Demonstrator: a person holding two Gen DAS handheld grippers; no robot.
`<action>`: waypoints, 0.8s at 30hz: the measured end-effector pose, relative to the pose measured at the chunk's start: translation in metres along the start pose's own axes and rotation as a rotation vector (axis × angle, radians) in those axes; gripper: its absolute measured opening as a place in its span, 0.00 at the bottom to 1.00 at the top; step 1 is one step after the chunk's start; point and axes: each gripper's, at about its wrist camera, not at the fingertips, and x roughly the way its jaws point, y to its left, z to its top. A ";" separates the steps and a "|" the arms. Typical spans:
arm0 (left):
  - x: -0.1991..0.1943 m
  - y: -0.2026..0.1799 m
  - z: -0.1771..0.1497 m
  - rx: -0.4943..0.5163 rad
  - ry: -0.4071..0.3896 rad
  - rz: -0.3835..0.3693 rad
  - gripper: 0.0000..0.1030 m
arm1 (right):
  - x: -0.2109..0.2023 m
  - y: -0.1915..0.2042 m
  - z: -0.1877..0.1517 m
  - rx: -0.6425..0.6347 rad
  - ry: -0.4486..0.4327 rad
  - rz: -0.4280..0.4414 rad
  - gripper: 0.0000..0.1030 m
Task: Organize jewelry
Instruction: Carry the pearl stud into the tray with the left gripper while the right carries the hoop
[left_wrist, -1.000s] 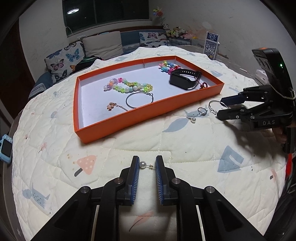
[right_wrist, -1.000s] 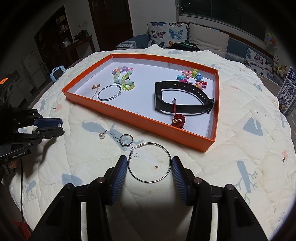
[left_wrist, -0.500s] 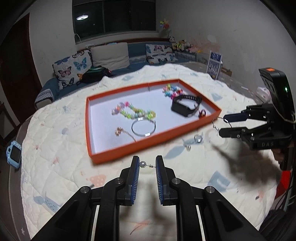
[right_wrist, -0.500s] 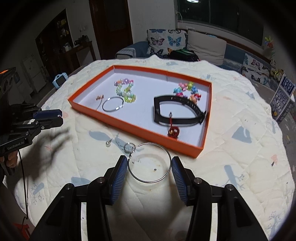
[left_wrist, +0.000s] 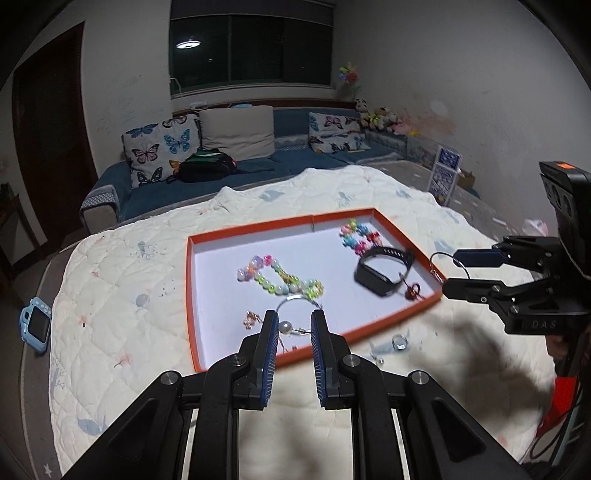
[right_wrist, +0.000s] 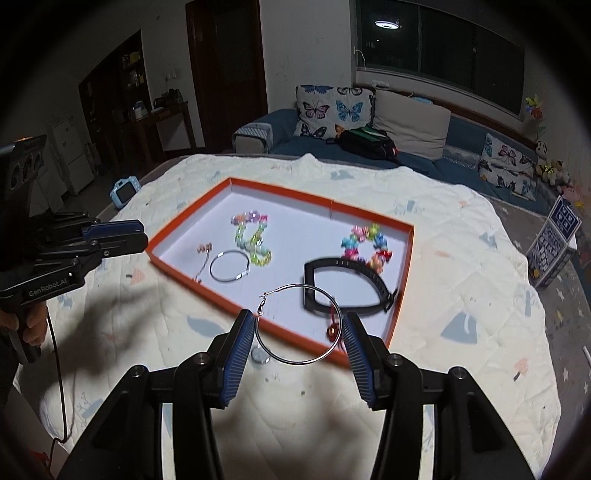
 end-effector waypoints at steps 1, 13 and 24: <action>0.001 0.001 0.002 -0.009 -0.002 0.002 0.18 | 0.000 0.000 0.002 -0.002 -0.002 0.000 0.53; 0.026 0.026 0.026 -0.085 -0.001 0.053 0.18 | 0.014 -0.001 0.028 -0.009 -0.023 0.004 0.53; 0.071 0.044 0.028 -0.120 0.067 0.060 0.18 | 0.058 0.000 0.039 0.010 0.025 0.039 0.53</action>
